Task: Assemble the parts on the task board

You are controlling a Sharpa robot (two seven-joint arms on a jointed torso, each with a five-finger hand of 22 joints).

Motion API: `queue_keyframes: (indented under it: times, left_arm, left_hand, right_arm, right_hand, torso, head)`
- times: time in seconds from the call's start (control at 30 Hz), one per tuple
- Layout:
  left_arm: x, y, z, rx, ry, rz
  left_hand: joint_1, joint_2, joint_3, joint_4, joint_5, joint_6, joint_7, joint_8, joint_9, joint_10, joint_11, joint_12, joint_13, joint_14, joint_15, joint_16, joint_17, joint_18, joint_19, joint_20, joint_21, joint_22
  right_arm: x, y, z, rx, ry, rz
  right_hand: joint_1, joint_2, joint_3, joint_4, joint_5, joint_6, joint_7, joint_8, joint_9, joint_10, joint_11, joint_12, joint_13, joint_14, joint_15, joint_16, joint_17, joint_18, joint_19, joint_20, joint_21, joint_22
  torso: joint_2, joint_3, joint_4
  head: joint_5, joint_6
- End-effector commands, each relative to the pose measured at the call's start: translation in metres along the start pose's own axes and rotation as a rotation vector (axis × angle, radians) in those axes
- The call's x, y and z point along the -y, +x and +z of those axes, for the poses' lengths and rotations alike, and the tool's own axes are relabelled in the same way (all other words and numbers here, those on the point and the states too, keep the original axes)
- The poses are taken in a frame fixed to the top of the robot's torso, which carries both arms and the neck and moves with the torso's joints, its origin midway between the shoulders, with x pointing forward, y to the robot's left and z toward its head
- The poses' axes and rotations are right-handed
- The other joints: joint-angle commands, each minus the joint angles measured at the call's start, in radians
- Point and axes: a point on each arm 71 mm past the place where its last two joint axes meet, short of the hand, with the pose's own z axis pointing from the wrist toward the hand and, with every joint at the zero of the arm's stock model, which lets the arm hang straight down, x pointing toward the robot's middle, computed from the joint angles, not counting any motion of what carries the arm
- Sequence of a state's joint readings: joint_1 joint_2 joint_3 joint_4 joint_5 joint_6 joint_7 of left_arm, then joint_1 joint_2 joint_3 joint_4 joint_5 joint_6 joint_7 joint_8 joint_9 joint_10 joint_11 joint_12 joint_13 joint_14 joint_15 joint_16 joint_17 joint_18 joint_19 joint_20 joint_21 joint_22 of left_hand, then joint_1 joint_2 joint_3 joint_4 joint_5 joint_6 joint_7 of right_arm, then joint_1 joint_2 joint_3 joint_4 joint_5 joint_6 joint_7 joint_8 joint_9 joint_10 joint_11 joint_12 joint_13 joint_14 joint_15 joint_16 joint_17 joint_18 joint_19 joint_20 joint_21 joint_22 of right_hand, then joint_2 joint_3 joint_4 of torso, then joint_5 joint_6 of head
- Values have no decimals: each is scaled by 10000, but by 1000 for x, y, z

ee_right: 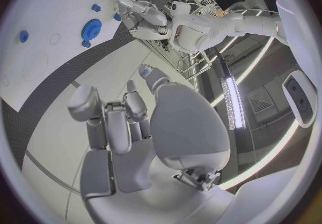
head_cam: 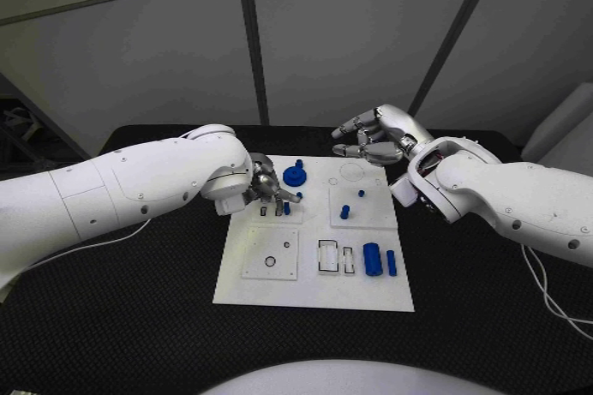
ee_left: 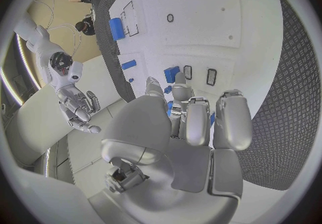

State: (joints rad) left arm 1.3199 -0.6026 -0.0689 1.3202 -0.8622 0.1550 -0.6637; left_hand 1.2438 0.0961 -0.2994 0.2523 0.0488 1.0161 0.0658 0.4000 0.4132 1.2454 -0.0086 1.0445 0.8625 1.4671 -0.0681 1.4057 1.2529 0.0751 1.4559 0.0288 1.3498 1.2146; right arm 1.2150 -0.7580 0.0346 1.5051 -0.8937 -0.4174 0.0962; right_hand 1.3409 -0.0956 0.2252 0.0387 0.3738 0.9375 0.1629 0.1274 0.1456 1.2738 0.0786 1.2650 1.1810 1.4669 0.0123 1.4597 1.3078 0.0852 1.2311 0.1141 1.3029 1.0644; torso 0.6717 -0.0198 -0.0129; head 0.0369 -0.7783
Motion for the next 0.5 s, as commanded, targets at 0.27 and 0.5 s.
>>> queue_keyframes:
  times: [0.27,0.5]
  left_arm:
    - [1,1,0,-198,-176,513]
    - [2,2,1,-263,-185,610]
  left_hand:
    - [221,91,67,-143,7,-62,-15,176,149,-147,-17,-140,-265,321,-76,22,27,-99,120,-5,113,130]
    - [238,121,102,-167,12,-52,-28,245,219,-153,-28,-172,-325,322,-83,19,29,-110,142,-6,151,197]
  right_arm:
    - [-2,0,1,-78,-56,-32]
    - [-1,0,1,-88,-47,-34]
  right_hand:
    - [-56,25,8,65,29,70,16,62,10,-33,-18,-42,-9,481,-93,-36,267,195,-58,2,-64,-11]
    - [-56,25,8,65,29,70,16,62,10,-33,-18,-42,-9,481,-93,-36,267,195,-58,2,-64,-11]
  torso:
    - [2,-1,-4]
    - [1,-3,10]
  head:
    - [-6,-19]
    - [-28,-46]
